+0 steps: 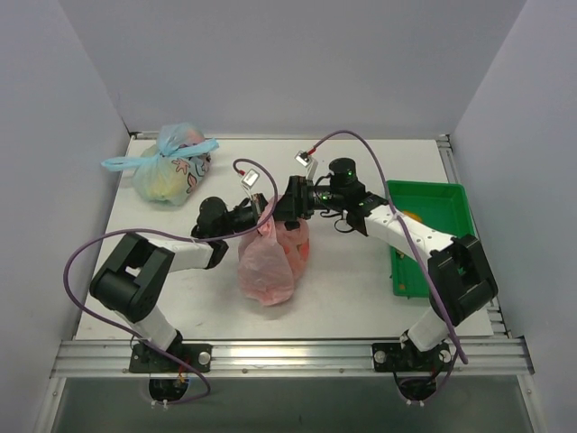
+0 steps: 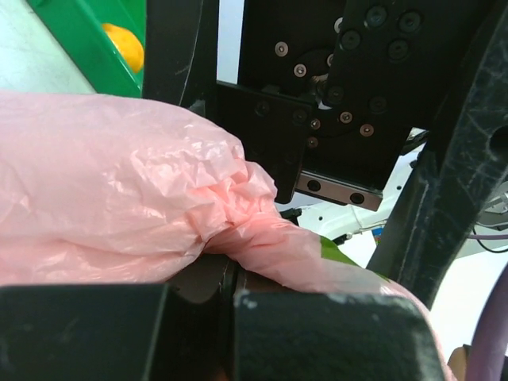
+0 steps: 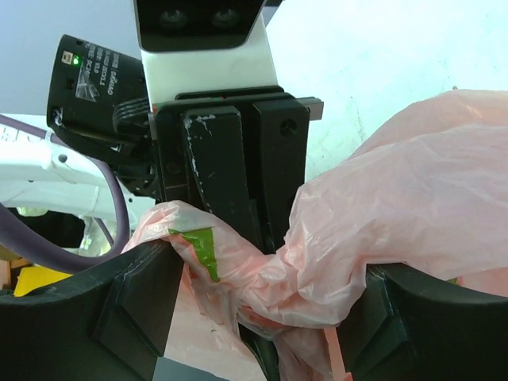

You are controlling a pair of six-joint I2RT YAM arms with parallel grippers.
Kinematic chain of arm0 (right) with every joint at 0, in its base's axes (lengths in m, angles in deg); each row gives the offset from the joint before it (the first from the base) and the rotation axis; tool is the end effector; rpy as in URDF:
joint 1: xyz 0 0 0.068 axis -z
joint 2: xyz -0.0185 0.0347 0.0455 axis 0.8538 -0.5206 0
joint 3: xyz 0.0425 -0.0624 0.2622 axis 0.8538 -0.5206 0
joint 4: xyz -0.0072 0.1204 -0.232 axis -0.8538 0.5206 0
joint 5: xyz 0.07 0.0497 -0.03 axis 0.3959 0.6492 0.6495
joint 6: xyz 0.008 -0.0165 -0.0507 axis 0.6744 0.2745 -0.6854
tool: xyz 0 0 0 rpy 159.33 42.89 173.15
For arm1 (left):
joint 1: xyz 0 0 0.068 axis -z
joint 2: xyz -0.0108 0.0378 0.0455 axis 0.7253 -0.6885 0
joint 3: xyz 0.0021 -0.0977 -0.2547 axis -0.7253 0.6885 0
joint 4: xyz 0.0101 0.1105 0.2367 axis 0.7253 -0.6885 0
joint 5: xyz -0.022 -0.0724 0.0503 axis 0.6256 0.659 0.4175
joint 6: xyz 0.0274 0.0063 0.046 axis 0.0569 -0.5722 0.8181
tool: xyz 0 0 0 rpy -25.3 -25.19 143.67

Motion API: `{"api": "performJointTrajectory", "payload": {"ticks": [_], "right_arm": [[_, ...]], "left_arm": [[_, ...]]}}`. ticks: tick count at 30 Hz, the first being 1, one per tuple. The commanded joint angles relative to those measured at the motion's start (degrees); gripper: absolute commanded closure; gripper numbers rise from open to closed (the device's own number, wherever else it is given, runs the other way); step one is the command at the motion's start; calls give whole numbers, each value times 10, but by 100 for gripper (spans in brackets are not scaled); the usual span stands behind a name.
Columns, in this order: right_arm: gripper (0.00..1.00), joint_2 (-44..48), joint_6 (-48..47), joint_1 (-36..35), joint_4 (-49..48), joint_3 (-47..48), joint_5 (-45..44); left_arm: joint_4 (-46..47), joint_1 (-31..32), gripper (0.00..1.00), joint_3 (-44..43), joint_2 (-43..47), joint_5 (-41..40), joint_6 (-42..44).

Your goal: Place the fake fruits into the plastic bag and tie a complex knot

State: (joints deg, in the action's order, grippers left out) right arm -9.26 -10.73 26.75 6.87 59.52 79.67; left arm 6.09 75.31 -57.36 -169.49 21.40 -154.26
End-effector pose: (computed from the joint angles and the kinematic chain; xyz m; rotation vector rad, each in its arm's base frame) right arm 0.2969 0.2186 0.2951 -0.7271 1.7926 1.6328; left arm 0.2723 -0.1797 0.2215 0.2232 1.7988 -1.8778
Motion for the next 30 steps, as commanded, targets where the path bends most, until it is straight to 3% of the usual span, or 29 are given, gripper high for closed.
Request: {"api": "performJointTrajectory", "payload": {"ticks": [1,6,10,14,18,21,30], "right_arm": [[32,26,-17,-8,-42,-9,23],[33,77,-180,24,190,-9,43],[28,104,-185,60,266,-4,70],[29,122,-147,81,273,-9,102],[52,125,-135,96,272,-26,96],[60,111,-115,106,262,-27,80],[63,72,-21,126,181,-37,86]], "left_arm": [[44,2,100,1,20,27,8],[40,0,100,7,18,25,18],[39,1,100,4,14,28,16],[39,3,100,-5,10,30,14],[41,7,100,-6,9,32,15],[41,12,100,-5,9,35,18],[43,13,100,-8,11,38,20]]}}
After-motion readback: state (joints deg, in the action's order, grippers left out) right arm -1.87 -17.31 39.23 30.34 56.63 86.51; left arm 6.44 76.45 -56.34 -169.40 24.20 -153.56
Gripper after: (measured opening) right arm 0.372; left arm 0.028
